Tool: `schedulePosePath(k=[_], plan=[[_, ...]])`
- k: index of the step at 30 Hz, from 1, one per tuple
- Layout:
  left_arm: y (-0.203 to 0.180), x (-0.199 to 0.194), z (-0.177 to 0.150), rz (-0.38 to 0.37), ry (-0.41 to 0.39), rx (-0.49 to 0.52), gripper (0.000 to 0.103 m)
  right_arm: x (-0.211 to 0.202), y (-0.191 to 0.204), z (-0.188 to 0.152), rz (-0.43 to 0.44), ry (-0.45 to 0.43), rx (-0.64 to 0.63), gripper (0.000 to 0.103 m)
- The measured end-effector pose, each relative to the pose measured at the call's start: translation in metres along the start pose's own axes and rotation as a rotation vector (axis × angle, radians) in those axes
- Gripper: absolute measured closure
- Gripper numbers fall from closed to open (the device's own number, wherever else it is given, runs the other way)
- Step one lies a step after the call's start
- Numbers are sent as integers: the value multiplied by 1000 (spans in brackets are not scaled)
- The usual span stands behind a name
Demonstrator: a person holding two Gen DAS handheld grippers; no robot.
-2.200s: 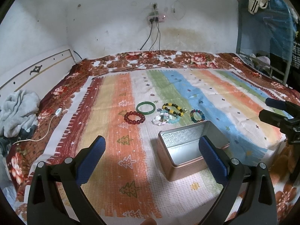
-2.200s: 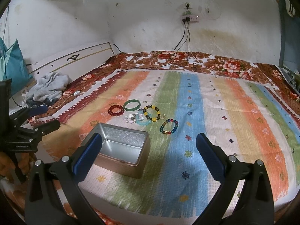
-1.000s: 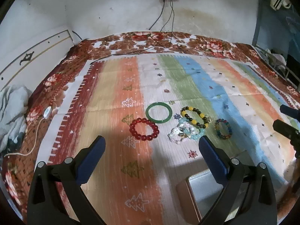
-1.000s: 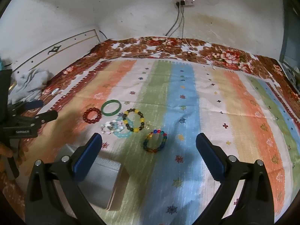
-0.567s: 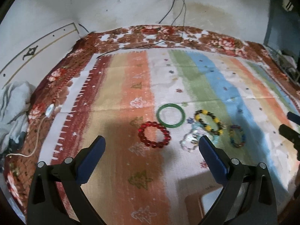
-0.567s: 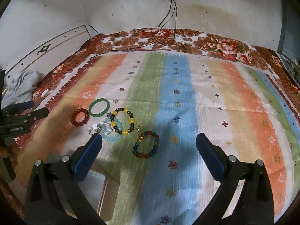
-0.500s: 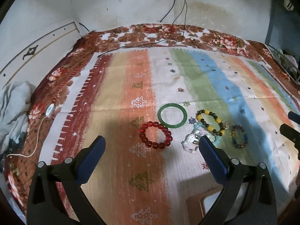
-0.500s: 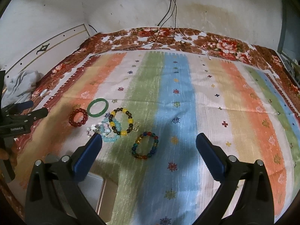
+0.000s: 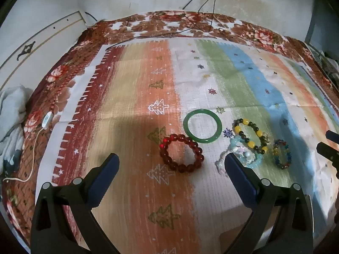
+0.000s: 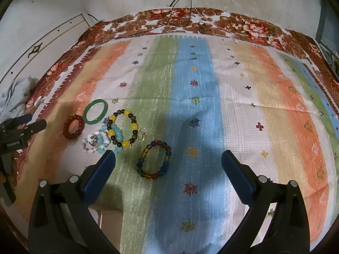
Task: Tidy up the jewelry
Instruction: 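Move both grippers toward the bracelets lying beside the silver tin, then grasp the red bead bracelet with left gripper while right grasps multicolour bracelet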
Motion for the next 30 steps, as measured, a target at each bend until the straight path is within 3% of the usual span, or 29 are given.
schedulePosePath(k=[10,30], plan=[[17,24,5,60,74,-20,6,32,-4,-3,-41,113,-13,5],[41,66,-2,50,221,-103,6,88,-1,-11,-109,285,-64,5]])
Point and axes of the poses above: each gripper's, at about its wrist camera, not at the fingertips, and x roughly the way its jaws point, y to its left, z to its top, the point moved 3 cm from there along x, roughly the way its jaws point, and after that the axes turned 14 degrees about -z, right-handed, at the moved point
